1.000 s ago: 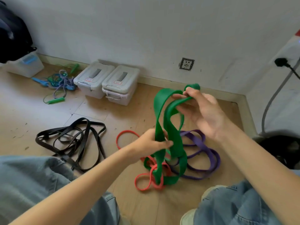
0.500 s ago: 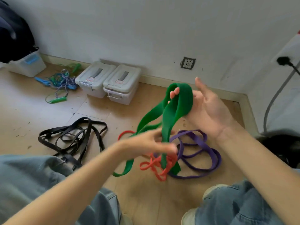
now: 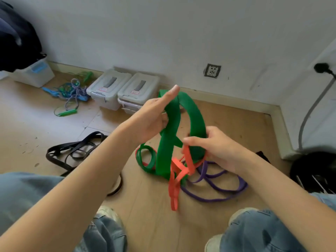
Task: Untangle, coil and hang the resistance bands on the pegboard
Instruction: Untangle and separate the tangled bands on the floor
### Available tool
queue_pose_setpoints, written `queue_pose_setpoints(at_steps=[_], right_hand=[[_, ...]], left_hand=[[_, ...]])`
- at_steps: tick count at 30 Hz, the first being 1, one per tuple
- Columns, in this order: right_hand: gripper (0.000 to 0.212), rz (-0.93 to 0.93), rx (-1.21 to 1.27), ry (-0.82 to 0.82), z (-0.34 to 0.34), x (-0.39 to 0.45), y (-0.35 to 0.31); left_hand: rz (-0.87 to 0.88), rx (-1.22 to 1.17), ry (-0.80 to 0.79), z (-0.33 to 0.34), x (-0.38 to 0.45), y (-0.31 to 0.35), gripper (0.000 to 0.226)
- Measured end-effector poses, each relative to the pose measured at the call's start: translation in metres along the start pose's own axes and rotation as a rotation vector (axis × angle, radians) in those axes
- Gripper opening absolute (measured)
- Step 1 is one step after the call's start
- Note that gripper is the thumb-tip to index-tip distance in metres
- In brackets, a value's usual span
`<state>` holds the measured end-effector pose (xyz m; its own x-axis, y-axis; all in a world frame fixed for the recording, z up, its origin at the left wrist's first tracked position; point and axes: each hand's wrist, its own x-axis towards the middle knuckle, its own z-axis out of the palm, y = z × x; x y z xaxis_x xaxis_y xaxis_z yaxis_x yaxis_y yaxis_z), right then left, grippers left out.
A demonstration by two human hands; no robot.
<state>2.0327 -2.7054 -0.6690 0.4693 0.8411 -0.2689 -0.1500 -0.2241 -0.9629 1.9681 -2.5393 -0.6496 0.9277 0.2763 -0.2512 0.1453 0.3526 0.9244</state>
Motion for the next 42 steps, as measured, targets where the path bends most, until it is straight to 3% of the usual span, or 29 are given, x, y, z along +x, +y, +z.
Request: queue_pose_setpoints(at_steps=[3, 7, 9, 16, 19, 23, 25, 28, 30, 33, 35, 39, 40, 42], right_hand=[[0.003, -0.089, 0.185, 0.086, -0.014, 0.003, -0.008], [0.006, -0.164, 0.356, 0.26, -0.016, 0.006, -0.014], [0.009, -0.138, 0.409, 0.315, -0.014, 0.01, -0.012], [0.016, 0.161, 0.428, 0.29, -0.029, 0.034, 0.002], [0.014, 0.242, 0.51, 0.269, -0.021, 0.041, 0.005], [0.005, 0.253, 0.638, 0.194, -0.009, 0.036, 0.007], [0.007, 0.263, 0.678, 0.121, -0.001, 0.022, 0.014], [0.01, 0.272, 0.615, 0.143, 0.007, 0.001, 0.027], [0.013, 0.243, 0.532, 0.251, 0.007, -0.008, 0.032], [0.013, 0.14, 0.189, 0.453, -0.001, -0.013, 0.036], [0.012, 0.142, 0.192, 0.555, -0.017, -0.018, 0.039], [0.01, 0.249, 0.439, 0.737, -0.052, -0.029, 0.043], [0.009, 0.269, 0.432, 0.711, -0.054, -0.03, 0.044], [0.01, 0.281, 0.233, 0.569, -0.047, -0.028, 0.047]], left_hand=[[-0.141, 0.112, -0.189, -0.01, 0.006, -0.036, 0.061], [-0.223, 0.305, -0.324, 0.004, 0.008, -0.085, 0.028], [-0.167, 0.38, -0.259, 0.004, 0.016, -0.088, 0.012], [-0.139, 0.256, 0.072, -0.021, 0.042, -0.086, 0.006], [-0.209, 0.246, 0.068, -0.024, 0.04, -0.086, 0.006], [-0.207, 0.004, -0.052, -0.023, 0.031, -0.074, 0.015], [-0.187, -0.163, -0.014, -0.022, 0.021, -0.075, 0.032], [-0.194, -0.302, 0.075, -0.01, 0.007, -0.075, 0.035], [-0.238, -0.173, 0.033, -0.001, -0.004, -0.071, 0.026], [-0.321, 0.304, 0.004, 0.003, -0.017, -0.065, 0.013], [-0.245, 0.408, 0.146, -0.006, -0.019, -0.058, 0.007], [-0.145, 0.308, 0.68, -0.057, -0.021, -0.043, 0.017], [-0.189, 0.386, 0.695, -0.066, -0.024, -0.045, 0.018], [-0.302, 0.527, 0.569, -0.068, -0.029, -0.057, 0.017]])
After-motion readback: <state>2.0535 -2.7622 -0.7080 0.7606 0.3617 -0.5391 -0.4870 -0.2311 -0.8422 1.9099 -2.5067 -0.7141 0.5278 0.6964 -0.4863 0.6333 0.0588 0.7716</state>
